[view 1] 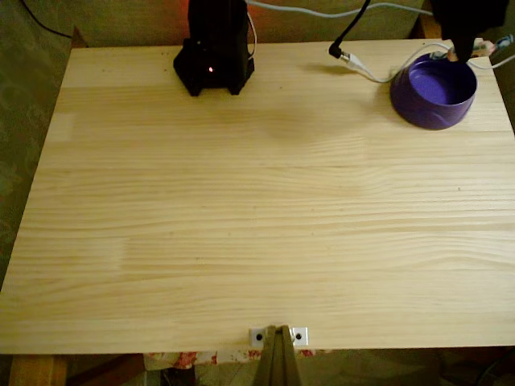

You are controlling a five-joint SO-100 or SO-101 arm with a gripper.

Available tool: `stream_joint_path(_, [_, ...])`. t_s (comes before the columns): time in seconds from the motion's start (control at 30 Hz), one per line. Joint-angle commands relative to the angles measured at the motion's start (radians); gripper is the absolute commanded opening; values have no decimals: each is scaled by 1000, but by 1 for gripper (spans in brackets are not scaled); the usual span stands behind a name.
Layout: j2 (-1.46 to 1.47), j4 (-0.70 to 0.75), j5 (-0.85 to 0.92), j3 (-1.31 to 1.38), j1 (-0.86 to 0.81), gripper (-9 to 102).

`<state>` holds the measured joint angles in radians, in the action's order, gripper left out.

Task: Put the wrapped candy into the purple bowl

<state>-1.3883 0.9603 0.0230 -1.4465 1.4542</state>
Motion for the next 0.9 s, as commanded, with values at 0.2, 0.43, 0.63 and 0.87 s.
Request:
stream_joint_path(0.2, [17, -60, -6, 60, 0, 9])
stream_joint_path(0.43, [9, -77, -2, 29, 3, 21])
stream_joint_path(0.63, [-25, -77, 12, 6, -8, 19])
stream_joint_path(0.87, [-114, -46, 26, 21, -77, 1])
